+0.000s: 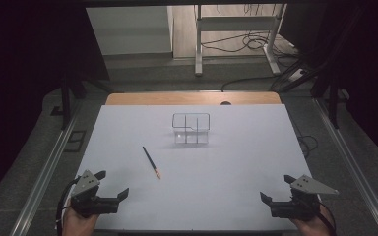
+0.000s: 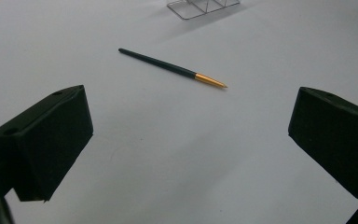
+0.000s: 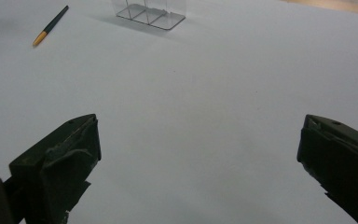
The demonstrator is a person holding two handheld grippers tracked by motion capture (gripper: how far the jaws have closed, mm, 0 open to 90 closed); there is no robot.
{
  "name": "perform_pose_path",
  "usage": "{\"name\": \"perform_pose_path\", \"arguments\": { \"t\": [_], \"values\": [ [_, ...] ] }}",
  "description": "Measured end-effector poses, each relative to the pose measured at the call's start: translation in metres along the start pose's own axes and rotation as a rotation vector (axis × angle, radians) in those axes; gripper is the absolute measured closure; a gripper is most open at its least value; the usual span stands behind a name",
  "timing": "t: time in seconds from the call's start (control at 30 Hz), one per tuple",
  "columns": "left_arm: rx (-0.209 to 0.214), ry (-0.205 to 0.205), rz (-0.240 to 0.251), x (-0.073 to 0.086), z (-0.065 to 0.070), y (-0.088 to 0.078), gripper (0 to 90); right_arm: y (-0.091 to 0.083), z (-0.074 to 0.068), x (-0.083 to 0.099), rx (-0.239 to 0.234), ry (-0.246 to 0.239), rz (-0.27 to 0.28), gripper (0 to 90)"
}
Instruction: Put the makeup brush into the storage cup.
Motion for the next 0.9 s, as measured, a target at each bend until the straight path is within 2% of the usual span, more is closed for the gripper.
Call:
{"name": "perform_pose_path", "arguments": {
  "t": [0.17, 0.23, 0.27, 0.4, 0.7, 0.9],
  "values": [
    [0.013, -0.006, 0.009, 0.0005, -0.0013, 0.0009, 1.6, 0.0017, -0.0006, 0.0005, -0.006, -0.002, -0.008, 0.0],
    [0.011, -0.018, 0.020, 0.0003, -0.0028, 0.0002, 1.3, 0.0022, -0.0014, 0.0003, -0.008, -0.008, -0.012, 0.0],
    [0.014, -0.037, 0.022, 0.0006, -0.0046, 0.0001, 0.8, 0.0025, -0.0018, 0.0004, -0.010, -0.010, -0.012, 0.0],
    [0.020, -0.054, 0.028, 0.0007, -0.0061, -0.0002, 0.0, 0.0023, -0.0020, 0.0003, -0.012, -0.017, -0.013, 0.0],
    [0.003, -0.043, 0.007, 0.0006, -0.0051, -0.0016, 0.0, 0.0041, -0.0050, -0.0005, -0.021, -0.040, -0.013, 0.0],
    [0.009, -0.059, 0.001, 0.0009, -0.0056, -0.0017, 0.1, 0.0050, -0.0053, -0.0003, -0.021, -0.049, -0.018, 0.0]
  ]
}}
Point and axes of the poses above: each handheld gripper's, and its own axes: y roughly forward along the jaws, x roughly out of its underside, z roughly to its right, the point moved 3 cm from there along y, roughly forward along the jaws, and after that the axes turned 2 degrees about -x, right-handed, at the moved point
